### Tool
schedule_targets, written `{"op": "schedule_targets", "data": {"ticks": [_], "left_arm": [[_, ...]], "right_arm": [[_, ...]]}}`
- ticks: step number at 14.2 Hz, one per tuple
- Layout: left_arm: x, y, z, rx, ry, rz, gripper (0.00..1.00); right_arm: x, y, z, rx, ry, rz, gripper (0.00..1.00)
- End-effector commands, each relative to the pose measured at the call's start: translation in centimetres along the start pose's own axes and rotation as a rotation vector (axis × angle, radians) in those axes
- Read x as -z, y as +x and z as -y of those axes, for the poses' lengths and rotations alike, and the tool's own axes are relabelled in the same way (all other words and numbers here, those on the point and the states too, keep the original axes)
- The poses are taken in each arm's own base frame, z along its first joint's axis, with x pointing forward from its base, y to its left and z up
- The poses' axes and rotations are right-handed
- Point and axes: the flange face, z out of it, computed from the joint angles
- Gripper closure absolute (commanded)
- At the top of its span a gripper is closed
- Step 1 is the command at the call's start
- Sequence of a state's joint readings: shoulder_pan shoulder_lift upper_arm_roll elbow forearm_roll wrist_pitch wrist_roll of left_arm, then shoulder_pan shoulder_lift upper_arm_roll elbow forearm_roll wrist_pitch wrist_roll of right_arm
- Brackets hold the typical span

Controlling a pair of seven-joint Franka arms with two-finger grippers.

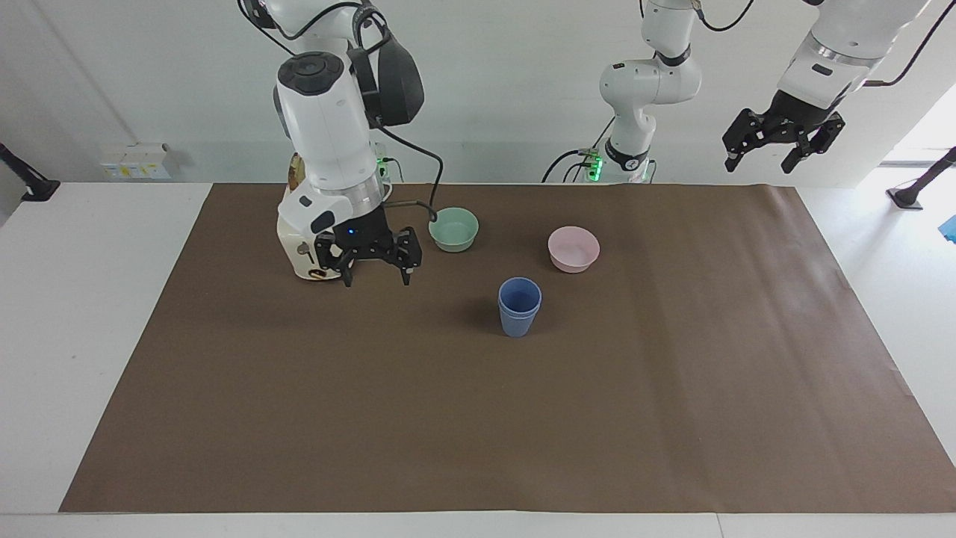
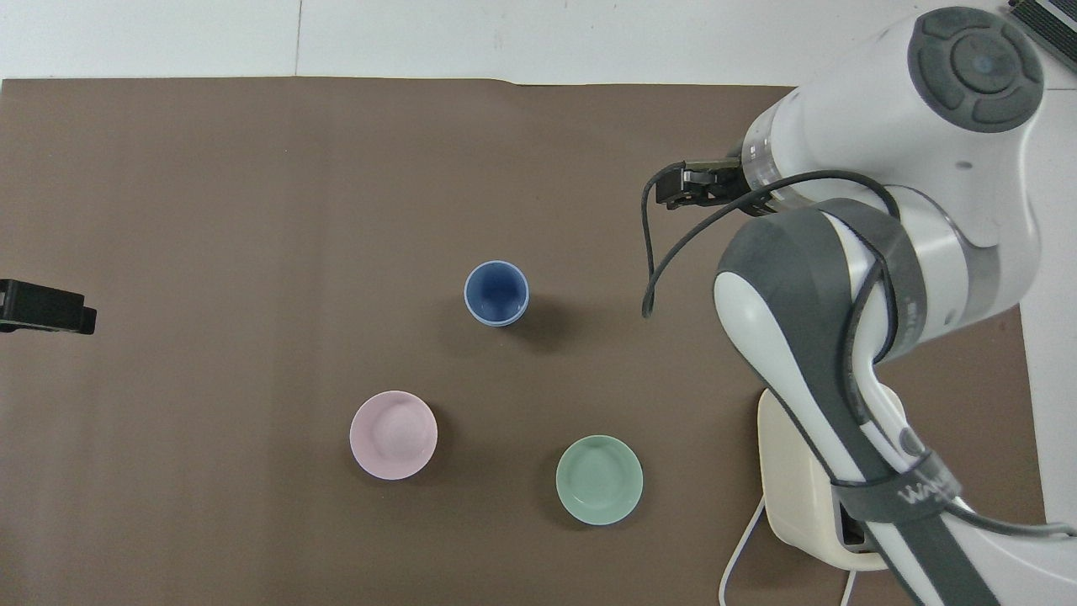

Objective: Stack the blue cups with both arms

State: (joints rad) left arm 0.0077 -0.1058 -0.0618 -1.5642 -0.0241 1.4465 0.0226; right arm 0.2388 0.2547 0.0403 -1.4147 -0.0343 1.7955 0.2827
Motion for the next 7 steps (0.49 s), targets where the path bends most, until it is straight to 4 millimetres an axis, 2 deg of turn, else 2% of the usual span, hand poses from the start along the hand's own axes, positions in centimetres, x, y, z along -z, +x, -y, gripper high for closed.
{"op": "schedule_targets", "data": {"ticks": [1,4,5,7], "left_arm": [[0.3,-0.2,0.3,0.001,0.006,0.008,0.00],[0.3,-0.2,0.4,0.004,0.006,0.008,0.00],[0.3,-0.2,0.3,0.001,0.006,0.008,0.00],[0.3,-0.2,0.4,0.002,0.006,0.008,0.00]], "right_arm": [[2.7,-1.1,-3.8,0.044,-0.047,0.023,0.00],[4.2,-2.1,-6.0,0.071,-0.062,0.066,0.00],[5.3,-2.6,-6.8,0.070,-0.064,0.067,0.00],[6.0,-3.1,-9.1,0.054,-0.069,0.099,0.00]]}}
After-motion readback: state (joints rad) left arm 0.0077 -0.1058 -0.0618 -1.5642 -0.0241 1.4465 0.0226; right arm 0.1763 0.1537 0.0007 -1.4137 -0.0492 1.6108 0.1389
